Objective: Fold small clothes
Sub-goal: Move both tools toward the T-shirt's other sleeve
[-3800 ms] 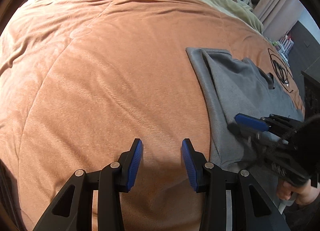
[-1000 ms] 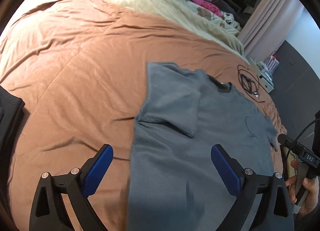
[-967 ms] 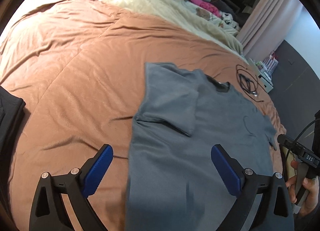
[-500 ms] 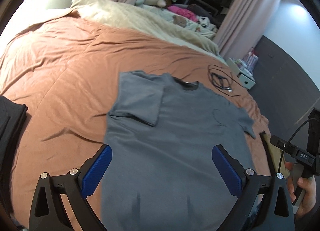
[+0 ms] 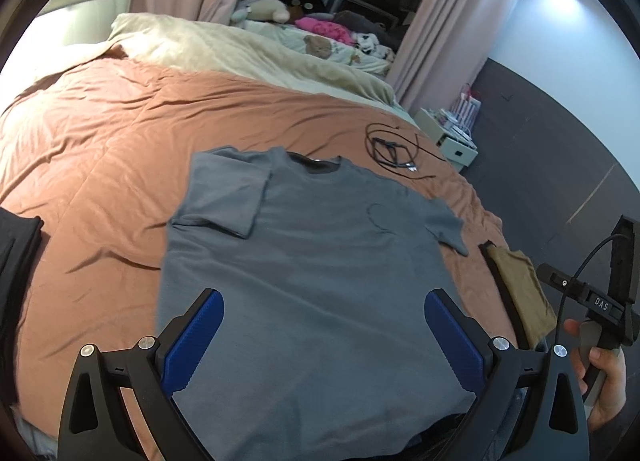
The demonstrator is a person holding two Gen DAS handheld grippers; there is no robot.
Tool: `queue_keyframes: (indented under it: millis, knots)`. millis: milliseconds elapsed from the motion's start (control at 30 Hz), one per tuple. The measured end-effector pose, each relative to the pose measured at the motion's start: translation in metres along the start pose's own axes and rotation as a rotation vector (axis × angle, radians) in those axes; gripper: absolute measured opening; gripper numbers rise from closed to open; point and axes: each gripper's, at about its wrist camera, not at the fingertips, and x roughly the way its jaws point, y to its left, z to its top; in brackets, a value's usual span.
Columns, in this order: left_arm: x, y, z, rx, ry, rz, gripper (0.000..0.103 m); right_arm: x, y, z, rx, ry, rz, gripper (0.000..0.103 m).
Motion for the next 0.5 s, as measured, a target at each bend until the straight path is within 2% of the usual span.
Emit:
queue_keyframes:
  millis: [267,500]
  knots:
    - [0.014,-0.046,0.0,0.039,0.006,-0.009,0.101,-0.01,-0.044,-0.012,0.024,-0.014,0.001,0.103]
    - [0.043,-0.083,0.012,0.082,0.003,-0.043,0.101,-0.005,-0.081,-0.007,0.055,-0.018,0.0,0.103]
